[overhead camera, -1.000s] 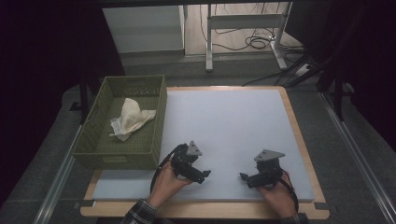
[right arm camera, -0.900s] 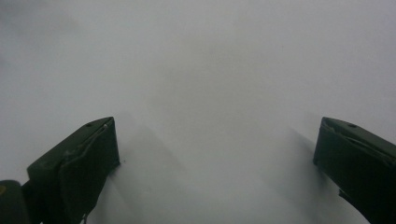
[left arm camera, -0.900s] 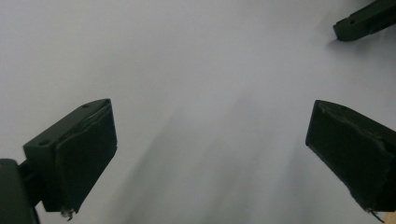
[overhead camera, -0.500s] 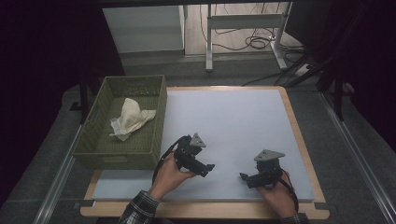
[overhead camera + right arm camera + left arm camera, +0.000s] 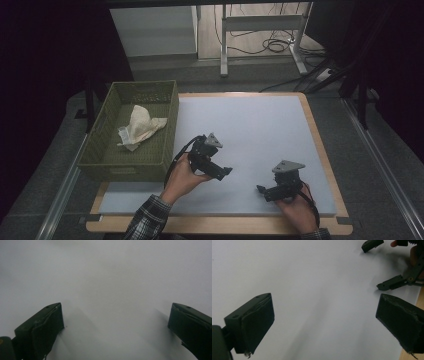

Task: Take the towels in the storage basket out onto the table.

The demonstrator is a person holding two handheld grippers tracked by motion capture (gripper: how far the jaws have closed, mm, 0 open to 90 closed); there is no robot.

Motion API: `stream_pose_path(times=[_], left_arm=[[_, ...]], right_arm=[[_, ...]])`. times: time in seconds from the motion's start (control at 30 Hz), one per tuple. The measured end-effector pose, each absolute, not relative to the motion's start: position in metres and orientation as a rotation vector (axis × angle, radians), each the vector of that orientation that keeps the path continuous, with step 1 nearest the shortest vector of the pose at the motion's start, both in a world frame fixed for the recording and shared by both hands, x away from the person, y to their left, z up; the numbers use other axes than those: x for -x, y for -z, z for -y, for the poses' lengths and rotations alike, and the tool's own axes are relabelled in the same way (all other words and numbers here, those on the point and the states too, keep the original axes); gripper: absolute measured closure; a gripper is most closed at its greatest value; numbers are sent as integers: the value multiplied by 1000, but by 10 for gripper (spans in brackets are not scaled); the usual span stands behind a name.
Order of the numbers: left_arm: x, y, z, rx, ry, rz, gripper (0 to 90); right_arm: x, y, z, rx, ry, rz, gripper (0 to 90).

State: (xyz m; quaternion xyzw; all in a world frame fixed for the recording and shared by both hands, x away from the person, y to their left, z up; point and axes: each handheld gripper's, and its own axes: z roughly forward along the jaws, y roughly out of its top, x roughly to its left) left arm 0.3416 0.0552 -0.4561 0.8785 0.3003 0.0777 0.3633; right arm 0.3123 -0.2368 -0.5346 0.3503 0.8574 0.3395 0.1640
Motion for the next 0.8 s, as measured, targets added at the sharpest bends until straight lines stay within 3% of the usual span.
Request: stream_pose_path(times=[0.8], left_arm=[[-385, 409, -85, -2285, -311, -818, 25]], right_arm=[[-312, 535, 237, -997, -972, -2441, 2]])
